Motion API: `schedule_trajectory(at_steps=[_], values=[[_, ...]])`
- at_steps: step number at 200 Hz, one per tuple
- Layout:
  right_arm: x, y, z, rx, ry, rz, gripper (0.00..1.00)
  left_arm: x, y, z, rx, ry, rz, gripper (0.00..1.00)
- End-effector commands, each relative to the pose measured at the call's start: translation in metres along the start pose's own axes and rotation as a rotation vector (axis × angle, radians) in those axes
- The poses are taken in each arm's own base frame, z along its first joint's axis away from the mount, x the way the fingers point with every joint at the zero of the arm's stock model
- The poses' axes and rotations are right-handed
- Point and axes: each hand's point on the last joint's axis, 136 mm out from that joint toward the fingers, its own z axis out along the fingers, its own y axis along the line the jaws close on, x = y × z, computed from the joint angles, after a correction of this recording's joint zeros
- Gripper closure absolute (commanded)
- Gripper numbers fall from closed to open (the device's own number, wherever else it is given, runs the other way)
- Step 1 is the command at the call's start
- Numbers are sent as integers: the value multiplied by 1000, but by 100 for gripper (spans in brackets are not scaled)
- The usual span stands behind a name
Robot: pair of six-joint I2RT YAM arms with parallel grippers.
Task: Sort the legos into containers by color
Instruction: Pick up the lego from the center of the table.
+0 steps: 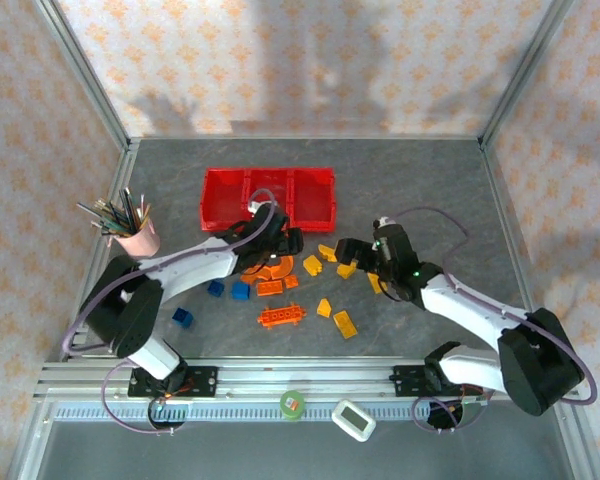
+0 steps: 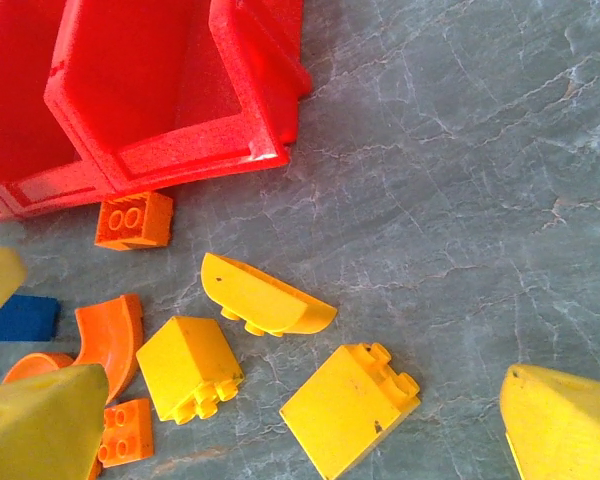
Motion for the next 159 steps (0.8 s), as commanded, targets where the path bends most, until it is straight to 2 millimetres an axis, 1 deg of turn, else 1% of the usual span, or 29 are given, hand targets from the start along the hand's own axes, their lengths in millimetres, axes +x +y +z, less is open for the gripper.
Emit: schedule_trajectory(at_steps=[1, 17, 41, 65, 72, 75, 84, 106, 132, 159], values=[[-9, 5, 1, -6, -27, -20, 0, 2, 8, 12, -91, 30, 44, 9], [-12, 4, 0, 8, -37, -27, 0, 4, 4, 25, -103, 50, 86, 9], [-15, -1, 0, 27, -50, -19, 0, 2, 6, 41, -161, 66, 112, 9], [-16, -2, -1, 32, -52, -10, 0, -2, 5, 53, -193, 62, 124, 9], [-16, -3, -1, 32, -54, -9, 0, -7, 3, 52, -191, 53, 125, 10], [-16, -3, -1, 33, -54, -7, 0, -1, 6, 60, -206, 68, 132, 11], [-15, -4, 0, 37, -52, -6, 0, -2, 6, 64, -217, 73, 139, 12], [-17, -5, -1, 44, -55, -6, 0, -3, 8, 72, -248, 70, 143, 15], [-17, -6, -1, 47, -57, -5, 0, -2, 5, 80, -243, 77, 152, 19], [-18, -5, -1, 43, -57, -6, 0, 0, 4, 84, -236, 85, 152, 27]])
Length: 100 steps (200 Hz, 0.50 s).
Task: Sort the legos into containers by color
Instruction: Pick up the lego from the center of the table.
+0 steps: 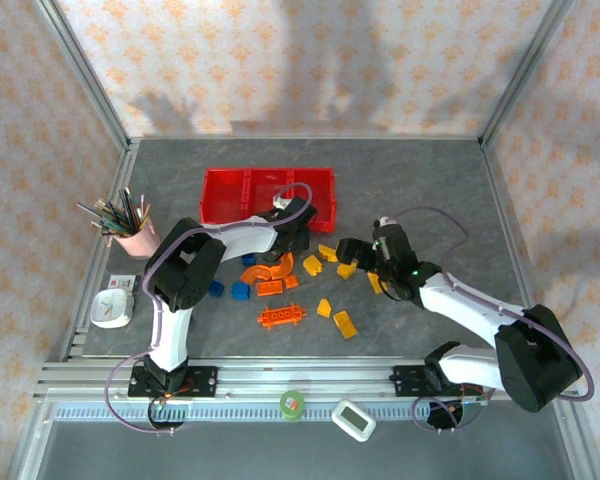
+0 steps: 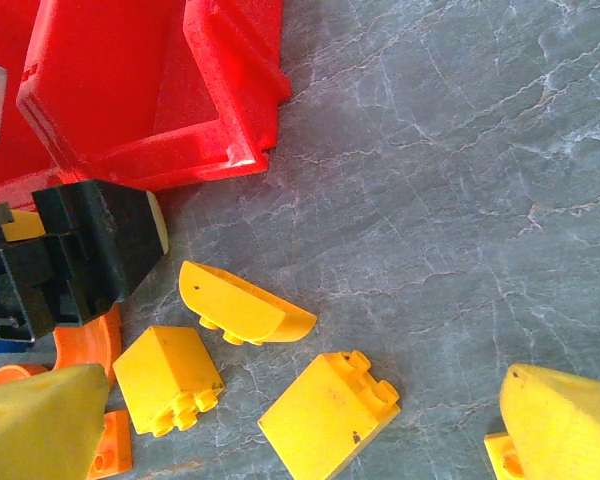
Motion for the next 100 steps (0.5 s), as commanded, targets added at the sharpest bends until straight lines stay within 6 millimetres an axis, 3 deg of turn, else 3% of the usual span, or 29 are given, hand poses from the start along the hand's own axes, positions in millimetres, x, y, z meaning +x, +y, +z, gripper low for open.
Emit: schedule_trajectory(at_steps=[1, 70, 100], values=[[-16, 2, -2, 13, -44, -1, 0, 0, 1, 1, -29, 3, 34, 28], [-20, 6, -3, 1, -47, -1, 0, 9, 2, -8, 6, 27, 47, 52], [-20, 9, -3, -12, -42, -3, 0, 15, 1, -17, 40, 46, 59, 57]])
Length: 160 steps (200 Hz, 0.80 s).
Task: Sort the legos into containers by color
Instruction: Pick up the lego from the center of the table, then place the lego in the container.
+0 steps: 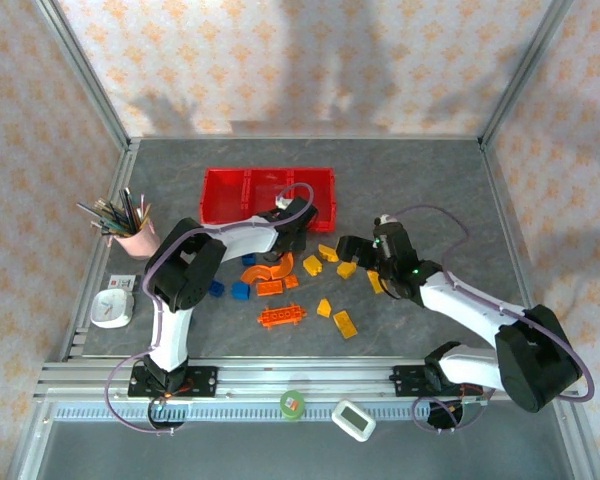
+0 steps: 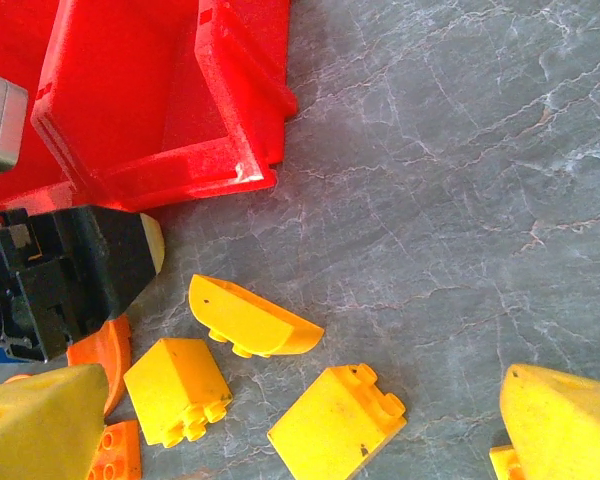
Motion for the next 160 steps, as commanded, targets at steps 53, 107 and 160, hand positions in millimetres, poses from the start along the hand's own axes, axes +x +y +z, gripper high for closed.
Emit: schedule_trajectory(at_steps=[53, 107, 160], values=[[-15, 18, -4, -50, -17, -1, 0, 14, 13, -50, 60, 20, 31, 63], [-20, 38, -4, -118, -17, 17, 0, -25, 49, -106, -26, -151, -41, 64], [-19, 70, 4, -179, -19, 27, 0, -83, 116, -119, -107, -265, -205, 63]])
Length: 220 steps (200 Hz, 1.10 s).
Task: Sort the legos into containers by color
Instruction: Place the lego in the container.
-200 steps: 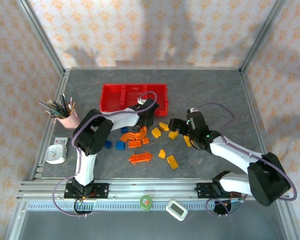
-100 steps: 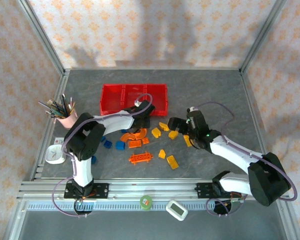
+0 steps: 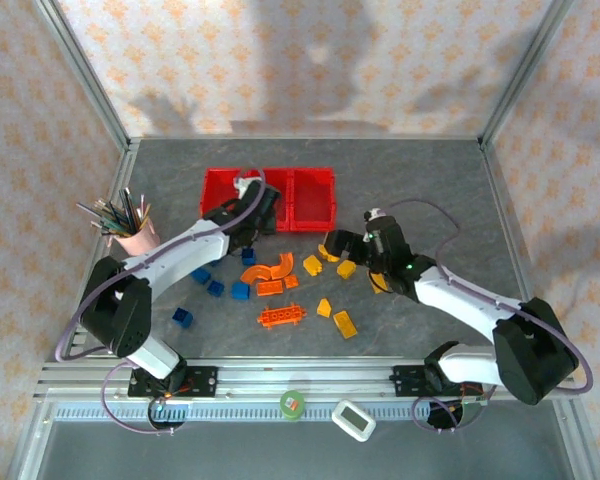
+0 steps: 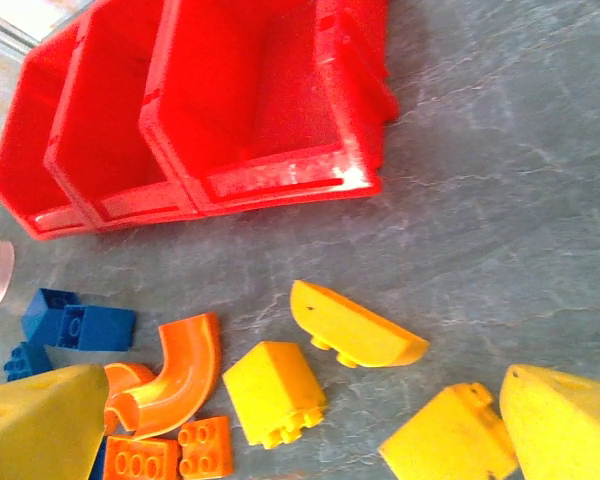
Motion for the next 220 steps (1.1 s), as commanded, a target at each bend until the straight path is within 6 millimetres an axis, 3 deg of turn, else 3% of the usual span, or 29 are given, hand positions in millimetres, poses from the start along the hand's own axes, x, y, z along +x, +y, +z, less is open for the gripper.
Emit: schedule_trajectory(at_steps=[1, 32, 68, 116, 125, 150, 202, 205, 220], values=[[-15, 26, 4, -51, -41, 7, 0, -33, 35, 2, -94, -65, -54, 63], [-13, 34, 15, -38, -32, 1, 0, -58, 69, 28, -169, -76, -113, 63], [-16, 38, 25, -35, -31, 0, 0, -83, 90, 62, -199, -84, -166, 62], [-25, 43, 26, -27, -43, -17, 0, -91, 96, 94, -225, -48, -146, 53], [-26, 43, 26, -22, -46, -19, 0, -83, 97, 107, -232, -14, -135, 50], [-28, 44, 25, -19, -44, -28, 0, -84, 97, 107, -233, -12, -128, 40], [-33, 42, 17, 0, -62, -54, 0, -89, 92, 96, -195, -4, -126, 29], [-33, 42, 16, 1, -62, -56, 0, -96, 91, 86, -182, -21, -133, 29], [-33, 39, 13, 11, -64, -57, 0, -96, 82, 75, -122, -15, -143, 27]])
